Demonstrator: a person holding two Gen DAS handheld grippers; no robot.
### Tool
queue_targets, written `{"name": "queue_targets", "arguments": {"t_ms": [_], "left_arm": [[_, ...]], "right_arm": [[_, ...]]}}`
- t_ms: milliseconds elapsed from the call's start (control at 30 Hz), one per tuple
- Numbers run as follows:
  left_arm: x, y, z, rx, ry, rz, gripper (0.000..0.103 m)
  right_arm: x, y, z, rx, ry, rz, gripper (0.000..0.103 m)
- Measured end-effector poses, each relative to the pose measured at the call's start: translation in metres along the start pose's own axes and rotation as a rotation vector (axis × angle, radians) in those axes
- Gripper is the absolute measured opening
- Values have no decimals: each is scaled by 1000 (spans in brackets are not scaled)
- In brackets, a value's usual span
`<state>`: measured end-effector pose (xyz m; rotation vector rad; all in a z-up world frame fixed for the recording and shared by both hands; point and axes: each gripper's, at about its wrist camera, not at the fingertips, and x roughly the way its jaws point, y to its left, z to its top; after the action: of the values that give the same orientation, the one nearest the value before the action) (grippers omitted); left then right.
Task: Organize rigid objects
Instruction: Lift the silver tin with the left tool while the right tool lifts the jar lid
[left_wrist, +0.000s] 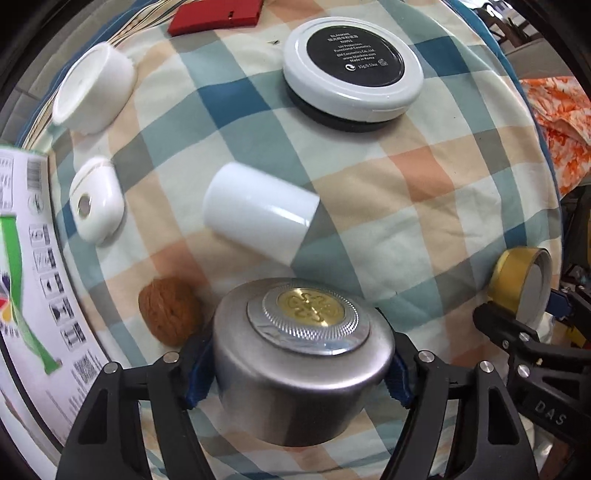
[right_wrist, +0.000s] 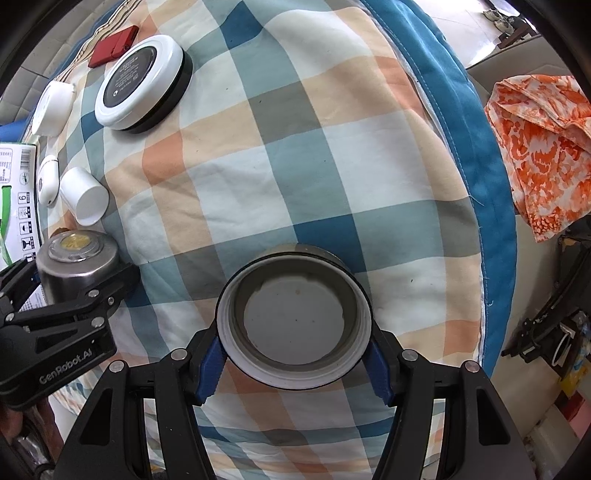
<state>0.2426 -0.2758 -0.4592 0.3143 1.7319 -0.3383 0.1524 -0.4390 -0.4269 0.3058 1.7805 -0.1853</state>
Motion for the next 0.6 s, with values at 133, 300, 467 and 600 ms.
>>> {"name": "queue_targets", "arguments": {"t_ms": [133, 300, 467, 600], "left_arm": [[-18, 0, -25, -33, -9, -42, 72], [-32, 18, -45, -92, -26, -110, 72], [-66, 40, -62, -133, -84, -157, 72], [-116, 72, -76, -165, -179, -180, 72]], "right_arm": [[-8, 7, -3, -8, 0, 23, 66], [-23, 18, -6, -32, -9, 44, 66], [-44, 39, -12, -74, -20, 78, 66], [-69, 67, -15, -116, -48, 95, 66]]}}
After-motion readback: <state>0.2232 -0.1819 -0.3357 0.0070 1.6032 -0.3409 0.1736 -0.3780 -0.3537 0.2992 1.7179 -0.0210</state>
